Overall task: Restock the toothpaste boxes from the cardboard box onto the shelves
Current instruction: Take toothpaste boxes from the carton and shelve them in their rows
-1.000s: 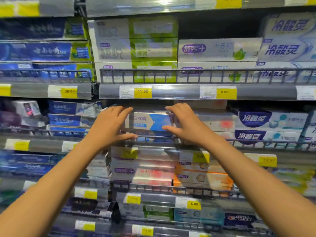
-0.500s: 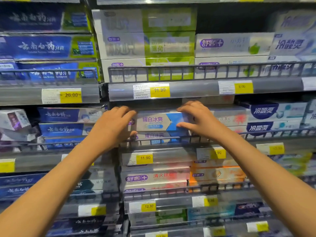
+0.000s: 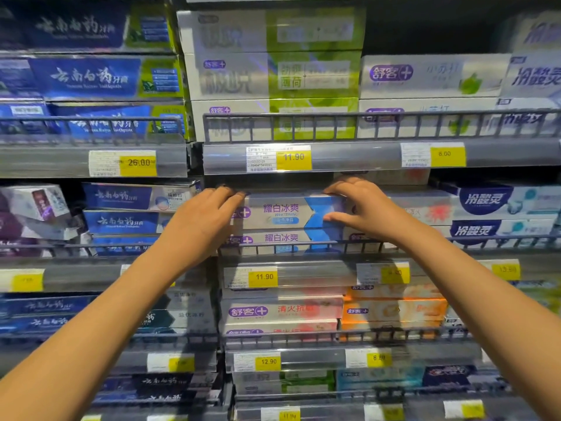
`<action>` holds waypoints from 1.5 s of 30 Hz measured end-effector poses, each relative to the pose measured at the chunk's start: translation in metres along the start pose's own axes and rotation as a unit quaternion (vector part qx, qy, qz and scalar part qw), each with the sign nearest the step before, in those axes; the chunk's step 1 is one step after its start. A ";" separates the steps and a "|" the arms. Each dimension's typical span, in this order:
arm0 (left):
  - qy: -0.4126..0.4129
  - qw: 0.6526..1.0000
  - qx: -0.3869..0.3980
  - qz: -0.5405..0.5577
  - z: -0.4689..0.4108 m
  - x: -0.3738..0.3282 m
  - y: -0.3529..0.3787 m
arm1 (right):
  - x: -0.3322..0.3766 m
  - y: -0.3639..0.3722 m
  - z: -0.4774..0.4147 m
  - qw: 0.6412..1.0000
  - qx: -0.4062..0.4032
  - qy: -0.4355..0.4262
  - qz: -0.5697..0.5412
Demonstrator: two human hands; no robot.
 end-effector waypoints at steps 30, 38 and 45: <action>-0.233 0.971 -0.039 -0.023 0.147 0.119 -0.036 | 0.178 0.062 -0.025 0.987 -0.143 -0.059 -0.048; -0.137 0.989 -0.045 -0.039 0.169 0.178 -0.030 | 0.201 0.077 -0.053 0.970 -0.229 0.060 -0.061; -0.068 0.996 0.002 -0.055 0.137 0.178 -0.014 | 0.202 0.084 -0.066 0.982 -0.163 0.076 -0.056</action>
Point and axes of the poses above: each hand's wrist, its own z-axis away from the middle knuckle, its own y-axis out of the palm, x = y × z, the point moved 8 cm from there along -z, towards the middle knuckle, and after that the axes turned 3 degrees about y, right-handed, at the moved point
